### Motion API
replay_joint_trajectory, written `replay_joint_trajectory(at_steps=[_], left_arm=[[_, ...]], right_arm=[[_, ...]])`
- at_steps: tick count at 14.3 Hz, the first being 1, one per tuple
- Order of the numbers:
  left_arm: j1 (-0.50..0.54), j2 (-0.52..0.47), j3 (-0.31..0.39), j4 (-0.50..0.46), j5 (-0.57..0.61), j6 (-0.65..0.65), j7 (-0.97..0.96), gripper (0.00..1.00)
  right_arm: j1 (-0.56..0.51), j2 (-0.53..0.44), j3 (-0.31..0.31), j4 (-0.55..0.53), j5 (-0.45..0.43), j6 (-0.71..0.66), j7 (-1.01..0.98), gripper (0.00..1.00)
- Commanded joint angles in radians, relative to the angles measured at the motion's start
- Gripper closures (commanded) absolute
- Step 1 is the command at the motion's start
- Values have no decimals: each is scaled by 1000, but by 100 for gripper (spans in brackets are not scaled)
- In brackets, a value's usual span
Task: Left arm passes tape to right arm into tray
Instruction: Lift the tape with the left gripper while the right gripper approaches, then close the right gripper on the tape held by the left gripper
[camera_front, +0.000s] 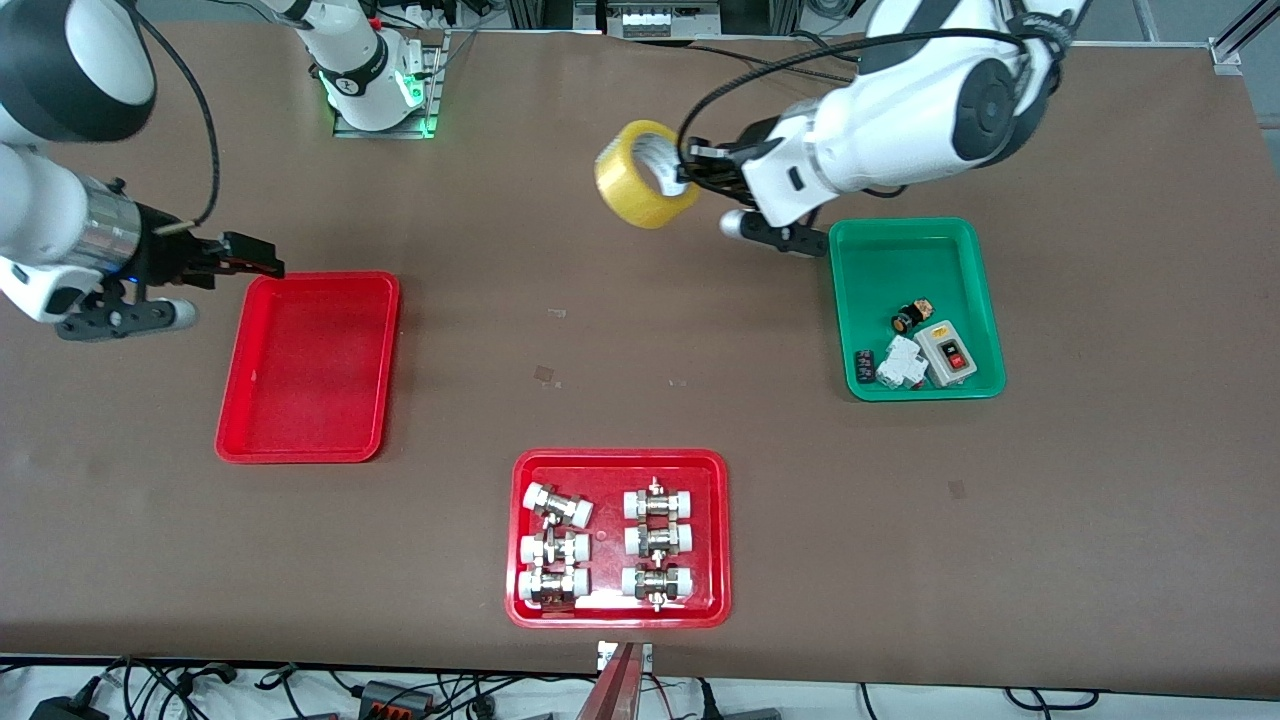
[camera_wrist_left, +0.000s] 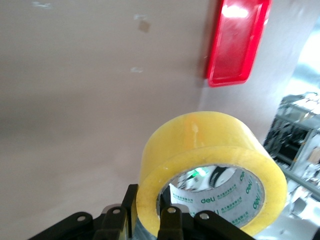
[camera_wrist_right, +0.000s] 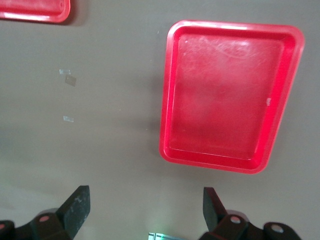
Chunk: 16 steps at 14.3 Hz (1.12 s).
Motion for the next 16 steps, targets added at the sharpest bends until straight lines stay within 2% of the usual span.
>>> replay_joint_trajectory(at_steps=[1, 3, 4, 7, 9, 14, 16], left_arm=[[17, 48, -29, 50, -68, 14, -21, 98], [20, 56, -27, 50, -136, 16, -23, 98], [20, 56, -25, 50, -136, 17, -21, 98], [26, 56, -25, 50, -134, 13, -9, 98], [31, 54, -19, 48, -133, 7, -9, 98], [46, 54, -18, 50, -127, -22, -7, 98], [60, 53, -19, 50, -124, -35, -6, 98]], right_arm=[[47, 9, -2, 37, 101, -39, -14, 0], [83, 3, -2, 66, 183, -38, -11, 0], [109, 4, -2, 79, 227, -35, -6, 0], [156, 8, -2, 83, 440, 8, 73, 0], [200, 9, -2, 112, 539, 61, 160, 0], [373, 15, -2, 139, 574, 238, 409, 0], [404, 21, -2, 139, 577, 246, 463, 0]])
